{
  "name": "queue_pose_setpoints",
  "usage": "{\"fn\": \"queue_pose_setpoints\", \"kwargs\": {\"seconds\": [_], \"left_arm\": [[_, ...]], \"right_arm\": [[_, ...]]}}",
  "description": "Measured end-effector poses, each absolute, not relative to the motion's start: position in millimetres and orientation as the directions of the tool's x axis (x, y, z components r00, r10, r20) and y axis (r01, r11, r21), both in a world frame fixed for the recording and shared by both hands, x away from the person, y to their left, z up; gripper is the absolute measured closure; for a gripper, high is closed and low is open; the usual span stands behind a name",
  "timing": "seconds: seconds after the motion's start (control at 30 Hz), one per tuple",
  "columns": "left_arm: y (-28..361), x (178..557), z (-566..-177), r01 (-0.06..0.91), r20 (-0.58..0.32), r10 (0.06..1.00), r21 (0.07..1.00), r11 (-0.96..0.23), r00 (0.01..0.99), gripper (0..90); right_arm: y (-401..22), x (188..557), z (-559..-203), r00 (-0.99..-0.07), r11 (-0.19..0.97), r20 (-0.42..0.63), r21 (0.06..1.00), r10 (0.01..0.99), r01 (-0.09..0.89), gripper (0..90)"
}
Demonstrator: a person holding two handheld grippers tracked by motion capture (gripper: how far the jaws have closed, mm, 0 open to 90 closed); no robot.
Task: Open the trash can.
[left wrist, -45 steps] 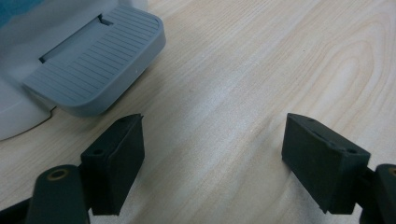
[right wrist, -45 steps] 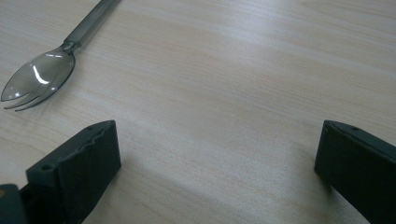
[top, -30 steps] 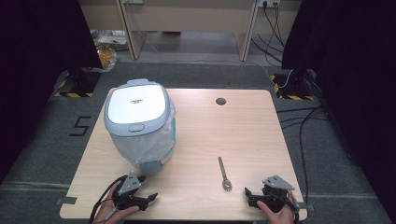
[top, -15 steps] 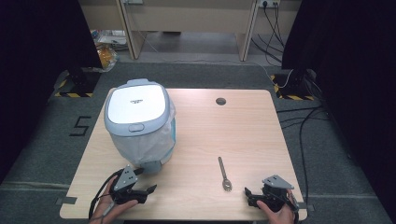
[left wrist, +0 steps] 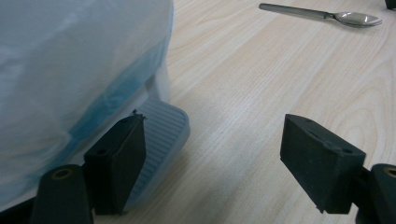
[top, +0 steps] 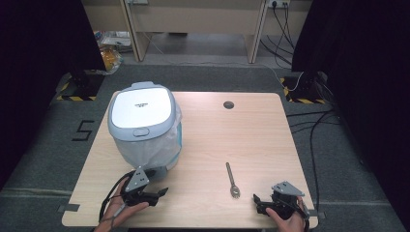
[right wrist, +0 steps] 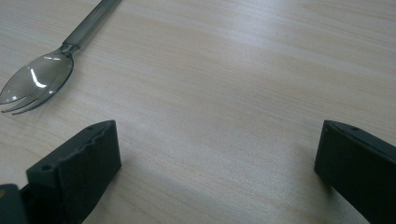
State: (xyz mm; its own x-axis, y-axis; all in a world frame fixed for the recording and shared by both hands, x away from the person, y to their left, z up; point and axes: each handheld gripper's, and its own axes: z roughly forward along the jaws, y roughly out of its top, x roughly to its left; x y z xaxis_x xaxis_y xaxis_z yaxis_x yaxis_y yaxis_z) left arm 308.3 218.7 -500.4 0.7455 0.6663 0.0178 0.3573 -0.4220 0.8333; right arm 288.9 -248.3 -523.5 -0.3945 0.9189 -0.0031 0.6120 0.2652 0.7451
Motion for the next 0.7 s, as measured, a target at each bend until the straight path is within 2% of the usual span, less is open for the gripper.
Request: {"fn": "queue_pose_setpoints", "kwargs": {"seconds": [0.3, 0.7], "left_arm": [[216.6, 313.0, -508.7, 0.365, 0.011, 0.670, 0.832, -0.418, 0.742, 22.2], [215.6, 311.0, -516.1, 0.309, 0.091, 0.665, 0.834, -0.458, 0.741, 25.5]], "right_arm": [[-248.3, 289.4, -523.6, -0.400, 0.273, -0.010, 0.747, 0.917, 0.606, 0.4], [-246.1, 288.4, -523.8, -0.402, 0.270, -0.004, 0.747, 0.916, 0.608, 0.4]]}}
